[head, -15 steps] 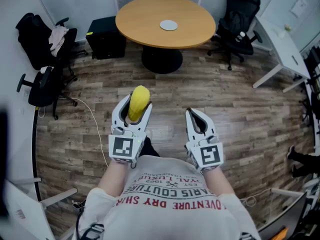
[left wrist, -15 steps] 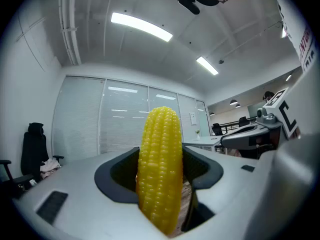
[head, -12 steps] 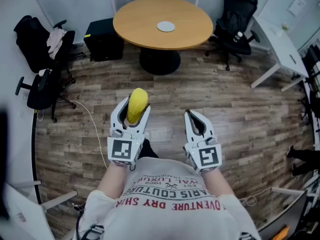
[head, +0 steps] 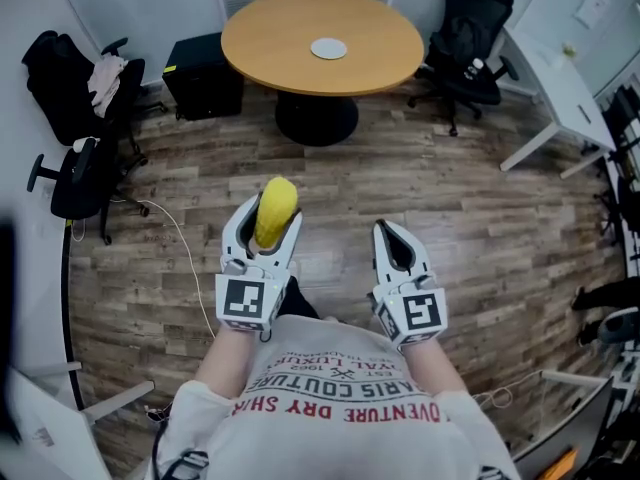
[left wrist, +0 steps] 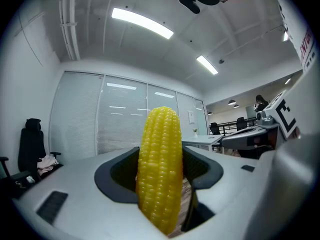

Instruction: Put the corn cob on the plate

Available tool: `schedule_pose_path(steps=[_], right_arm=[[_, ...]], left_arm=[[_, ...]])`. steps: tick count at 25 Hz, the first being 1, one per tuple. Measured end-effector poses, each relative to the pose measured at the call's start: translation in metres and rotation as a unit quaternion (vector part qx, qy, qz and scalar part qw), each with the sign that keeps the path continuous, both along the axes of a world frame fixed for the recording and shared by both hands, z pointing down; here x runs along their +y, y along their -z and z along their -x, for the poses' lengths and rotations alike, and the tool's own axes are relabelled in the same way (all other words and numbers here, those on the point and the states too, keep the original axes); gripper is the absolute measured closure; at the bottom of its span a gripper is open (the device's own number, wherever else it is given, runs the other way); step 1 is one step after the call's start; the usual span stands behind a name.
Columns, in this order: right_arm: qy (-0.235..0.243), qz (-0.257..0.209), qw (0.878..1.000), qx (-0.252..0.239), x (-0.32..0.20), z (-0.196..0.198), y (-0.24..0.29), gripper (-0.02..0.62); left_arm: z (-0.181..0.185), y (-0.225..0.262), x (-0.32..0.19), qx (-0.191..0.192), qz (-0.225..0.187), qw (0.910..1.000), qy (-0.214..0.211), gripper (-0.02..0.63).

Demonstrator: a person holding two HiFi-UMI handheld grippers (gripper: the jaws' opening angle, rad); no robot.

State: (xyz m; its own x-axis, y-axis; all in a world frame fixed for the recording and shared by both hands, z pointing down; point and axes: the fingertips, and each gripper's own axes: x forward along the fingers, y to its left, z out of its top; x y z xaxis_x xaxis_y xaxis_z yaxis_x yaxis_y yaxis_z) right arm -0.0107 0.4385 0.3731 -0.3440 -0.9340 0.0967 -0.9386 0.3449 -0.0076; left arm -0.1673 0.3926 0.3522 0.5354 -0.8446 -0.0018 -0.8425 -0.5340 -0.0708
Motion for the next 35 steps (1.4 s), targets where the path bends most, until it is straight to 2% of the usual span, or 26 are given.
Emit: schedule_pose_path(steps=[6,10,19,26,35], right_arm=[[-0.006,0.016,1.0,-0.008,-0.011,0.0,-0.009,0.566],[-0.005,0.024,1.0,-0.009,-0.036,0.004,-0.014,0.566],[-0.022,0.021,0.999,0.011,-0.143,0.034,-0.01,0.565],[-0.044,0.04,0.998,-0.005,-0.213,0.045,-0.009,0.566],[-0.027,0.031,0.999,0.026,-0.28,0.05,-0.01,0.566]], left_arm=[[0.006,-0.006,-0.014,0.008,0.012,0.9999,0.004,0.321],[0.011,-0.007,-0.041,0.009,0.012,0.9999,0.002,0.321],[0.038,-0.005,-0.146,0.017,0.004,0.9996,-0.023,0.321],[0.051,0.003,-0.222,0.021,0.016,0.9988,-0.042,0.321],[0.061,-0.016,-0.278,0.023,0.043,0.9986,-0.023,0.321]])
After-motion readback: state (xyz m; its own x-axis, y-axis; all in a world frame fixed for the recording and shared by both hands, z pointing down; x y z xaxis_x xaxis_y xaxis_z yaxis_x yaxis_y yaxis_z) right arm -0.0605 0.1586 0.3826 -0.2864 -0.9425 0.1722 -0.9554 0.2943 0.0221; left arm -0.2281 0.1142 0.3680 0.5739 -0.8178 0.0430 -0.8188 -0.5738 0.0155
